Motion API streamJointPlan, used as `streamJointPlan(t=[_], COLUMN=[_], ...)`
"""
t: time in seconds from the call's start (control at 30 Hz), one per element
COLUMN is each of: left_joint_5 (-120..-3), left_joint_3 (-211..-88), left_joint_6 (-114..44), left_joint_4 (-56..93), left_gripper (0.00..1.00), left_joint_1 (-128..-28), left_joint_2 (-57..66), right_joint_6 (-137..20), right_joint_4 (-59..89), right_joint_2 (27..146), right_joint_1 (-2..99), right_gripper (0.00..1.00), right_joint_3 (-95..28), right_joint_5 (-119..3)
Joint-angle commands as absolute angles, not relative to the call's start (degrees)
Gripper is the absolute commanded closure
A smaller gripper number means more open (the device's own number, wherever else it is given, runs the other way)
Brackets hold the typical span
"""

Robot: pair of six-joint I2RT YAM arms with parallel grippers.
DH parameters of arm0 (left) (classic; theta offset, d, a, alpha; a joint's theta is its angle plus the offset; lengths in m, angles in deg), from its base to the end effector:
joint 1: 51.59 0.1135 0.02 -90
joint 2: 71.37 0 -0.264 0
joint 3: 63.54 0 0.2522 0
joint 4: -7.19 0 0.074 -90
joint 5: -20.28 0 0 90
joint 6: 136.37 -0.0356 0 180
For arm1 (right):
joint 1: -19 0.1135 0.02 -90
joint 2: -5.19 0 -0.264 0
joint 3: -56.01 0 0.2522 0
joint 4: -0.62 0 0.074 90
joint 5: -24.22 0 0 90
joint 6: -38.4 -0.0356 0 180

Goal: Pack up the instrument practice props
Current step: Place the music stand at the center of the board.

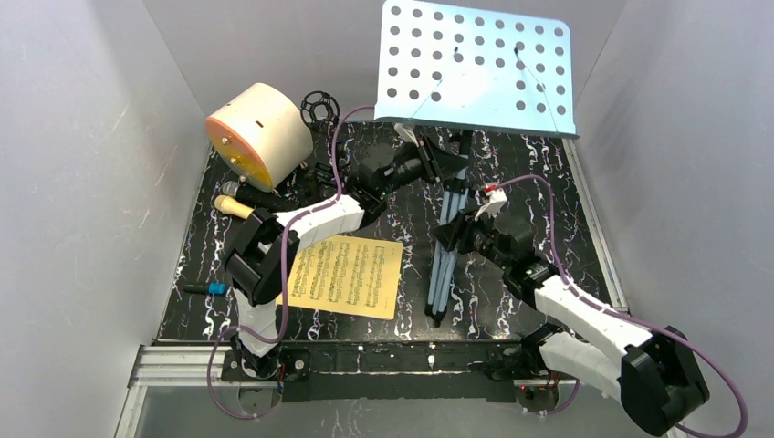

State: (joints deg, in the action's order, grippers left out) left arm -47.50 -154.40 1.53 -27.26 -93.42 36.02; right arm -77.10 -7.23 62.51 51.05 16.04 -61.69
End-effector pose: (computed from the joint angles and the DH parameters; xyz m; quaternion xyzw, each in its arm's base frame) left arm 0.3207 -0.3051 0.3266 0.1250 0.5848 -0.6401 0.4824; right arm 0.1904 0.1222 0.2424 -0.0666 0.7602 0.3347 0.5529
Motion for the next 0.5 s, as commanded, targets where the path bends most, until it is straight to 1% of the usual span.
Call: streamJointPlan(t=[0.0,0.13,0.27,0.47], left_joint_5=[-47.57,-50.51,-52.48,-53.34], left_joint_3=[-152.61,-150.50,-149.70,-151.04], left_joint_6=[6.44,8.40,11.06,15.40], left_joint_4=[-33.42,-33.33,-33.37,-33.50], left_gripper=[1.00,1.00,1.00,1.00], left_joint_1=[-98.41,-99.47,-99.50,-99.49], left_joint_2=[31.99,33.39,36.30,43.72], right_joint_6=[-83.57,-86.64,-89.89,-92.02], right_joint_4=[-7.74,-1.51,1.26,6.23], right_joint_2=[57.15,54.94,52.48,54.53], right_joint_1=[51.65,51.64,51.66,51.66], right_gripper=[0.97,0.99,0.99,0.99], right_joint_3=[14.83,16.03,18.47,19.40], right_joint_5=[-64.96,-67.54,-73.51,-81.89])
